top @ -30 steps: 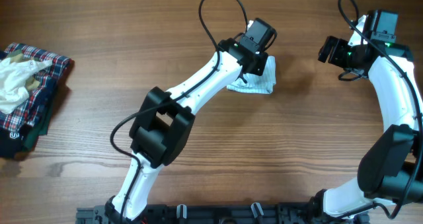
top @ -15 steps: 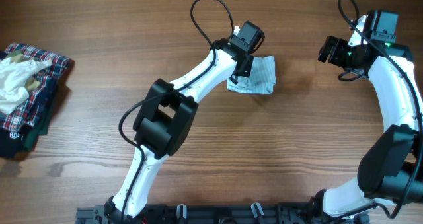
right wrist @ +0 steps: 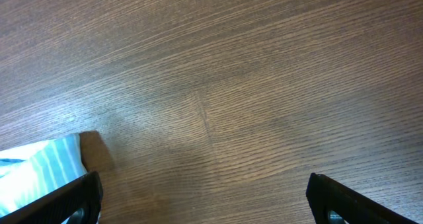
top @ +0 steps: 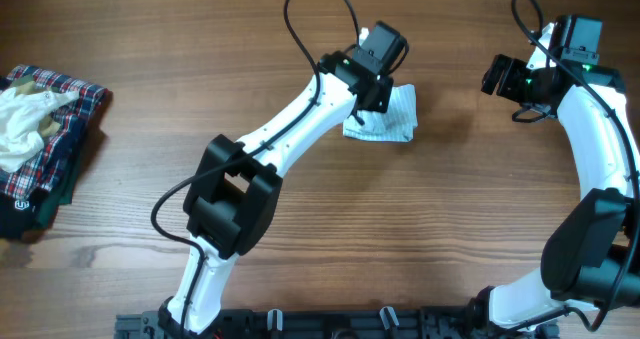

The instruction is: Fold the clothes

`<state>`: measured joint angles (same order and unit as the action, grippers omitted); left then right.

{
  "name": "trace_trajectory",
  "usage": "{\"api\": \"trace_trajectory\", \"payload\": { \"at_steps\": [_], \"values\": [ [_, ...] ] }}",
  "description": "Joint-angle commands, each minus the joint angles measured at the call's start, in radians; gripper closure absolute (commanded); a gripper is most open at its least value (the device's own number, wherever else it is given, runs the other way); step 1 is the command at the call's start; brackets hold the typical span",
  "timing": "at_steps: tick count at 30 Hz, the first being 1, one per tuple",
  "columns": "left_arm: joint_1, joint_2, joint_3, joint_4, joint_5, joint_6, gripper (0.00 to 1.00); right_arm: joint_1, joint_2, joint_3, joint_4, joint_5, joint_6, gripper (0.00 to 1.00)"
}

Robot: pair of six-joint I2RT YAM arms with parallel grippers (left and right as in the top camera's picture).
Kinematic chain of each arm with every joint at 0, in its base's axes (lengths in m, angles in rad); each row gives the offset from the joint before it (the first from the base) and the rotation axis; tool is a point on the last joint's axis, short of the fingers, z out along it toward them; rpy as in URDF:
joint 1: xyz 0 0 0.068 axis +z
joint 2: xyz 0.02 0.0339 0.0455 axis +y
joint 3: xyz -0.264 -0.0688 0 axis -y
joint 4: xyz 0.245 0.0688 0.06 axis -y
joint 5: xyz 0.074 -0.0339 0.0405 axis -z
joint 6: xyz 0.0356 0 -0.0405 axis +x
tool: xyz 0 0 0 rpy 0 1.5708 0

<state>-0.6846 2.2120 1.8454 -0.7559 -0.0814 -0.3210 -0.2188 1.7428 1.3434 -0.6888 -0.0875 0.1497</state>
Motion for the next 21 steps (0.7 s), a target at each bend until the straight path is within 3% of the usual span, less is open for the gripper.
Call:
{"api": "trace_trajectory", "payload": {
  "at_steps": [1,5,14,16,17,18,21],
  "values": [
    [-0.024,0.001,-0.096,0.016,0.033,-0.029,0.89,0.002,0.002,-0.009,0.000,0.014,0.007,0.00],
    [-0.035,0.015,-0.190,0.097,0.026,-0.053,0.92,0.002,0.002,-0.009,0.000,0.013,0.007,0.00],
    [-0.068,-0.131,-0.083,0.142,-0.020,-0.050,0.89,0.002,0.002,-0.009,0.000,0.013,0.008,0.00],
    [-0.088,-0.120,-0.084,0.151,-0.021,-0.050,0.75,0.002,0.002,-0.009,0.000,0.014,0.007,0.00],
    [-0.106,-0.102,-0.084,0.169,-0.021,-0.050,0.47,0.002,0.002,-0.009,0.000,0.013,0.007,0.00],
    [-0.118,-0.084,-0.084,0.186,-0.021,-0.050,0.29,0.002,0.002,-0.009,0.000,0.014,0.007,0.00],
    [-0.141,-0.018,-0.084,0.237,-0.021,-0.050,0.27,0.002,0.002,-0.009,0.000,0.014,0.007,0.00]
  ]
}}
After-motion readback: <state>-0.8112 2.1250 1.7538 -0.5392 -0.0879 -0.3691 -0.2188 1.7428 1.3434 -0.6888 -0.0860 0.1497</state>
